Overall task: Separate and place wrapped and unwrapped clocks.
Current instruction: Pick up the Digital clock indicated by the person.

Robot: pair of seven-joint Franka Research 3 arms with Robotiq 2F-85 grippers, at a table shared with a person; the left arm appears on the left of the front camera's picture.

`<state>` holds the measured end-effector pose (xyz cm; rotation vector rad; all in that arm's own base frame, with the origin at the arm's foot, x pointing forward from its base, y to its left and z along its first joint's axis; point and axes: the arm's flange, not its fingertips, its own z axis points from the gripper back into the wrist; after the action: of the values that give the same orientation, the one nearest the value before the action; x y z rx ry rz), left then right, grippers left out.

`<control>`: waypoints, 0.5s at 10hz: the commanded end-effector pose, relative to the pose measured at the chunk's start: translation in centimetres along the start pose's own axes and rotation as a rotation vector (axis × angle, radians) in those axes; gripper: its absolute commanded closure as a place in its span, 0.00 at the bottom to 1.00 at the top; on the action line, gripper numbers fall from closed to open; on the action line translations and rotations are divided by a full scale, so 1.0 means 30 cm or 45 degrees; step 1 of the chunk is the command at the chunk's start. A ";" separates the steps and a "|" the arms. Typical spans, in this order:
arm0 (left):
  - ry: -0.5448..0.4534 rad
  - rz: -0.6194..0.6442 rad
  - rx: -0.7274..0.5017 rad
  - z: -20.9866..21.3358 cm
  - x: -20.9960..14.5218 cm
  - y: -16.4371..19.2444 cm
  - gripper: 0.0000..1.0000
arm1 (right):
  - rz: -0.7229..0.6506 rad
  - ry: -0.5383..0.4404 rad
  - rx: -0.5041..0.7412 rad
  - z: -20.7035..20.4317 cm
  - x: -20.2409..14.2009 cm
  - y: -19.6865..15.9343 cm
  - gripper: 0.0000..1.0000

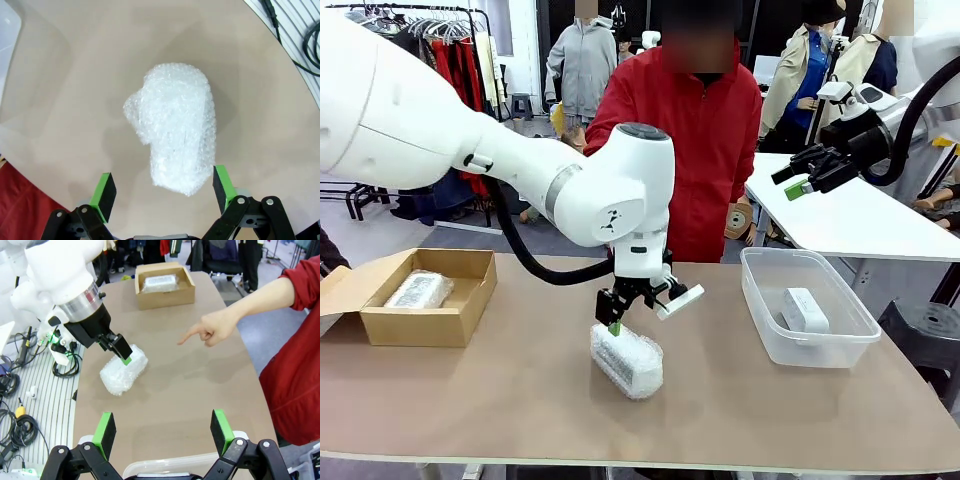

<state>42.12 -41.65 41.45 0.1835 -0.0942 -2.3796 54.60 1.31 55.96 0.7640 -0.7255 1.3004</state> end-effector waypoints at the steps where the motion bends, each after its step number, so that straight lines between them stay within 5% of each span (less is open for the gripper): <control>1: -0.006 0.036 0.004 -0.029 0.015 -0.019 0.00 | -0.005 -0.002 -0.007 0.009 0.014 -0.007 0.00; 5: -0.047 0.082 -0.002 -0.114 0.005 -0.029 0.00 | -0.005 -0.002 -0.007 0.009 0.014 -0.007 0.00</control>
<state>42.31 -41.68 38.41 0.1432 -0.0858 -2.3523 54.60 1.31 55.96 0.7640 -0.7254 1.3004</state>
